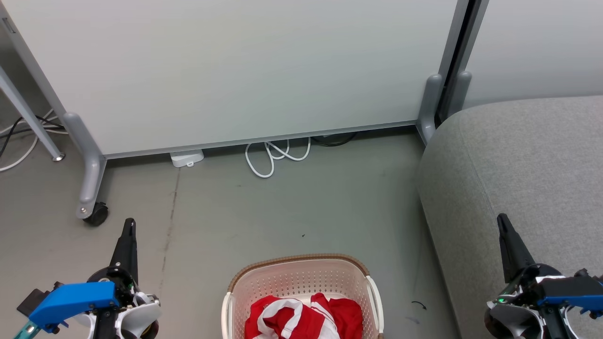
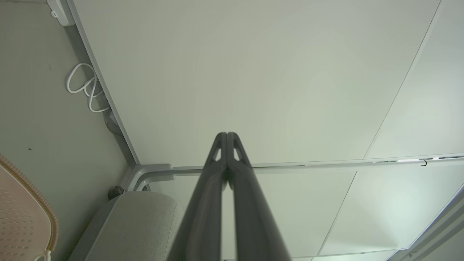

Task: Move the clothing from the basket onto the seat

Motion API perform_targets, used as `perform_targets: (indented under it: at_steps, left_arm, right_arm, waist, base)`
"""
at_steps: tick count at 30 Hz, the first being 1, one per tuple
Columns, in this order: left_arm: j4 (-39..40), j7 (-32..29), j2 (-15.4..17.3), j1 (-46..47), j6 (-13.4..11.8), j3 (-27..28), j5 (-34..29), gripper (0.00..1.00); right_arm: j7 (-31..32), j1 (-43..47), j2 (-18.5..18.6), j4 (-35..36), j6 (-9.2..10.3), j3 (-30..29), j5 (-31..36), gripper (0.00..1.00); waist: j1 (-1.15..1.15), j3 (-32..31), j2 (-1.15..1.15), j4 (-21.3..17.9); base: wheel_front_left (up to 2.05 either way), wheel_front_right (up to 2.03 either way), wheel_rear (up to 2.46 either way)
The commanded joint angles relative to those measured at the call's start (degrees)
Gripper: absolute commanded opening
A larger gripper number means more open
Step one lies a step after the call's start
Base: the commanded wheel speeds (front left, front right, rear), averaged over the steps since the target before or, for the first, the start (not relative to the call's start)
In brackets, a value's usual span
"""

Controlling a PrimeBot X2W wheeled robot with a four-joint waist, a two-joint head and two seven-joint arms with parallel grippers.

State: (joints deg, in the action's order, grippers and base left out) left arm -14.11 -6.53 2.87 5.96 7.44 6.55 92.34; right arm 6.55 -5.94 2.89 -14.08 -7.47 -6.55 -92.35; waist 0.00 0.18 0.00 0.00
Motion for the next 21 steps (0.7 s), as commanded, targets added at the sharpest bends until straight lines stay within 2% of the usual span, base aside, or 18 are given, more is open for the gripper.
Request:
perform_targets:
  at_steps: [1,9,10,21]
  left_arm:
    - [0.25,-0.16,-0.05,0.59,0.18,0.09,0.16,0.00]
    - [0.25,-0.16,-0.05,0.59,0.18,0.09,0.16,0.00]
    - [0.00,0.02,0.00,0.00,-0.01,0.00,-0.01,1.00]
    - [-1.92,1.85,-0.41,-2.28,-0.11,-1.08,-0.58,1.00]
  right_arm:
    - [0.03,-0.58,-0.02,0.17,-0.05,-0.01,-0.13,0.00]
    - [0.03,-0.58,-0.02,0.17,-0.05,-0.01,-0.13,0.00]
    - [-0.01,0.00,0.00,0.00,0.00,0.01,0.00,1.00]
    - [-1.84,1.78,-0.33,-1.70,0.08,1.77,0.53,1.00]
  waist:
    - [0.00,0.00,0.00,0.00]
    - [0.00,0.00,0.00,0.00]
    - [0.00,0.00,0.00,0.00]
    - [0.00,0.02,0.00,0.01]
  base:
    - [0.00,0.00,0.00]
    - [0.00,0.00,0.00]
    - [0.00,0.00,0.00]
    - [0.00,0.00,0.00]
